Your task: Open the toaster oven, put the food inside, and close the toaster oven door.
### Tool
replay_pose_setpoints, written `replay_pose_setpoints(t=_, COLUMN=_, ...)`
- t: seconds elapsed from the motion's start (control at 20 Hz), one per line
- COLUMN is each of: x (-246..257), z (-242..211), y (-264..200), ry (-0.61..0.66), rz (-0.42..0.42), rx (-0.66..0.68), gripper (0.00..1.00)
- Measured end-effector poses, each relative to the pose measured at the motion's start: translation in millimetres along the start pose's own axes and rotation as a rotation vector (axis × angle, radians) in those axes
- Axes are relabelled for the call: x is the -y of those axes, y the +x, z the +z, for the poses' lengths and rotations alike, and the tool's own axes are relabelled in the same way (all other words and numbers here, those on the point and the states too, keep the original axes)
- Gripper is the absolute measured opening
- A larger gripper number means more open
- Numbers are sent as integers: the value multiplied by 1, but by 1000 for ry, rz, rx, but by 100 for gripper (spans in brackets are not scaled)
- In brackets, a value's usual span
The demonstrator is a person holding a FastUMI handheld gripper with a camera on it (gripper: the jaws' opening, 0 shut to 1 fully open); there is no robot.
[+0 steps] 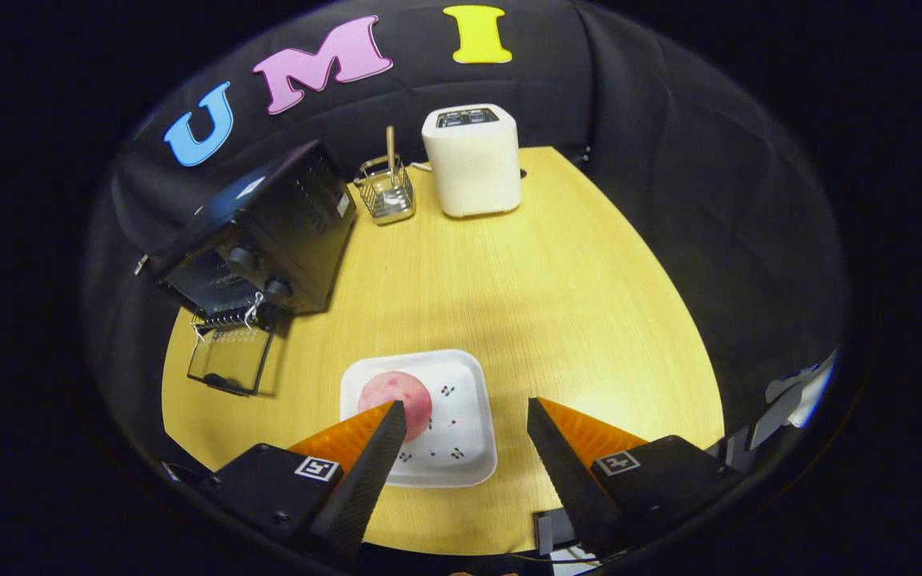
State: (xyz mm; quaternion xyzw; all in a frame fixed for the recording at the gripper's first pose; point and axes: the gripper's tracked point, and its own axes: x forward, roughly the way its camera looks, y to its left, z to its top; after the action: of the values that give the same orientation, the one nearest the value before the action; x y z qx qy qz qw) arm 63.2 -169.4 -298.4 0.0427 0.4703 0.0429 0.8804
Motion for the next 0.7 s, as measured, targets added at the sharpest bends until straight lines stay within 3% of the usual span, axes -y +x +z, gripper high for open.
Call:
replay_pose_setpoints(t=0.4, x=4, z=-41, y=39, ry=-111, rz=16, rx=-117, gripper=95)
replay_pose_setpoints(t=0.7, x=8, z=-47, y=51, ry=-128, rz=12, rx=-150, gripper=59)
